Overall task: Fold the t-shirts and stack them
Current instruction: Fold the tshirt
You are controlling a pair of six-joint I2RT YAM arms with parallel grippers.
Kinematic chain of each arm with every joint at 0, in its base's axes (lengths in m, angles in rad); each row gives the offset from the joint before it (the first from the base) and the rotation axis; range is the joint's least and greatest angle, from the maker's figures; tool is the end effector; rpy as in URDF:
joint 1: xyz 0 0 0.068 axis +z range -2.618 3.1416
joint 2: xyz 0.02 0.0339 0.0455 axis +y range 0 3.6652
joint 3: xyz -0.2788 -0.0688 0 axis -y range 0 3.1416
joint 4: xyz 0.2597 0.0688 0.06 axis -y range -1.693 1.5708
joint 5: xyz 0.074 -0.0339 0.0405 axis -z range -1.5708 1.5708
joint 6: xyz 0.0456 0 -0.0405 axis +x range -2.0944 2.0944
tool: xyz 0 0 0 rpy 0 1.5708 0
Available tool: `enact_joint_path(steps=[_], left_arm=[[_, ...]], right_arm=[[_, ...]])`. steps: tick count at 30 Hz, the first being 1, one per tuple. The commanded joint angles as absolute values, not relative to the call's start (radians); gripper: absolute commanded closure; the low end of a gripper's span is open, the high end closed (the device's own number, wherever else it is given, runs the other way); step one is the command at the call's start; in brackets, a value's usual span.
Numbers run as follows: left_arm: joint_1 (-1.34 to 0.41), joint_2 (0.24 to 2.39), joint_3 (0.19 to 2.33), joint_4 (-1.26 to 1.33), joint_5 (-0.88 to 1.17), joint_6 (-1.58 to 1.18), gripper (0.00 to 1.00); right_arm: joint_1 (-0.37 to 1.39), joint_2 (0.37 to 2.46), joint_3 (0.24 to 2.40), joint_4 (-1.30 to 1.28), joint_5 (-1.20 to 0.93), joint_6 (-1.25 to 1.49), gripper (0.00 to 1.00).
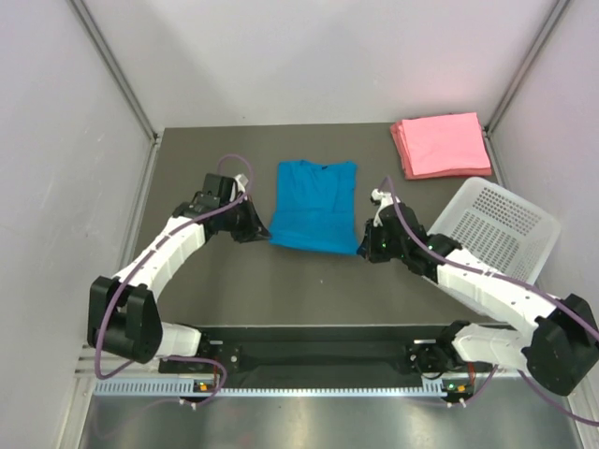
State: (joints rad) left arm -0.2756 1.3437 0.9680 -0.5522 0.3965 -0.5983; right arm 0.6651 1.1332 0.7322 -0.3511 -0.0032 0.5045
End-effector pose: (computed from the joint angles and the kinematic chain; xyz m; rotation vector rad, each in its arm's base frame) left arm 0.2747 -0.0960 0.2528 -0.2458 2.5922 -0.8390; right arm 0.1980 0.1555 0.2382 -0.1940 2.3903 0.5776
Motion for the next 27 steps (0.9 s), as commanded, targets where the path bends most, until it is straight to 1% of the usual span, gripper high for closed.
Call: enact_joint_path(steps=[1, 7, 15, 19, 23, 25, 27], left_arm=[[-0.265, 1.405, 1.084, -0.601, 0.322, -0.58, 1.0], [-0.247, 1.508, 1.23, -0.603, 0.304, -0.563, 1.0], [-0.227, 1.758, 1.538, -0.587, 0.359, -0.529, 1.0], [-0.218, 1.885, 1.718, -0.6, 0.339, -0.523, 1.0], [-0.204, 2.024, 1.843, -0.588, 0.365, -0.528, 1.0], [-0.196, 2.083, 1.908, -0.574, 0.371, -0.534, 1.0], [-0.186, 2.115, 1.934, -0.54, 0.396, -0.557, 1.0]], right_arm=[[0.66, 1.149, 0.84, -0.417, 0.08, 0.447, 1.0], [0.601, 1.25, 0.98, -0.428, 0.072, 0.378, 1.0], [0.496, 1.429, 1.187, -0.44, 0.029, 0.305, 1.0], [0.446, 1.549, 1.329, -0.453, 0.02, 0.273, 1.0], [0.394, 1.655, 1.457, -0.472, 0.003, 0.249, 1.0], [0.364, 1.715, 1.526, -0.471, -0.043, 0.235, 1.0], [0.354, 1.759, 1.593, -0.474, -0.052, 0.222, 1.0]])
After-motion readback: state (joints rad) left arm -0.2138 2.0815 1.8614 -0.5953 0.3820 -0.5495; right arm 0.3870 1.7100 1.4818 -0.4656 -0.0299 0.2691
